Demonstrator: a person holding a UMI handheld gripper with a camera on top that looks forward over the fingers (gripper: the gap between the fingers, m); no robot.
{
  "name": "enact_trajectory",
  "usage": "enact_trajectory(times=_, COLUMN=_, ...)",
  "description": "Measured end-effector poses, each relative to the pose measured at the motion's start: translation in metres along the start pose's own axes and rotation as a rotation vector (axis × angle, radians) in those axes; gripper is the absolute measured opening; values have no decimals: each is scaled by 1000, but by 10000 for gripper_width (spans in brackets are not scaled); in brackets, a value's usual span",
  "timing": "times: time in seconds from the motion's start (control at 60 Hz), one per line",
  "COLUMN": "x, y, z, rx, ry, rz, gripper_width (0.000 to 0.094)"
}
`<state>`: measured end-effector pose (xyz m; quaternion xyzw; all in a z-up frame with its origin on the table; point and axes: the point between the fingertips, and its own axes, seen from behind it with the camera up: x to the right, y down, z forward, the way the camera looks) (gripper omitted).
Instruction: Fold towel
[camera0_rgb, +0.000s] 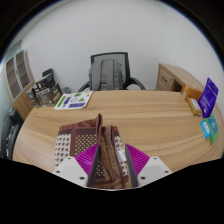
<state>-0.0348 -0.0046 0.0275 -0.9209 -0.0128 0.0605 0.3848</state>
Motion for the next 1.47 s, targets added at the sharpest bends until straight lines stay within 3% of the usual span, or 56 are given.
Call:
enact_trajectory(times=0.067, x=21, y=-4, z=-6, rx=24, ry=81, rz=-36, gripper_width=799)
enact_trajectory(times=0.1, x=29, y=-5, z=-11, rx=27, ry=111, rz=-43, gripper_width=874)
enact_trajectory(times=0.4, x=17, y=-14, z=-118, rx=93, ry=197, rz=-94, gripper_width=855)
enact_trajectory(times=0.95, x=-125, y=73, z=-378, rx=171, ry=280, rz=-85, gripper_width=854)
enact_trajectory(times=1.467, x=-164, y=95, z=-438, rx=209, ry=304, rz=-91, gripper_width=855)
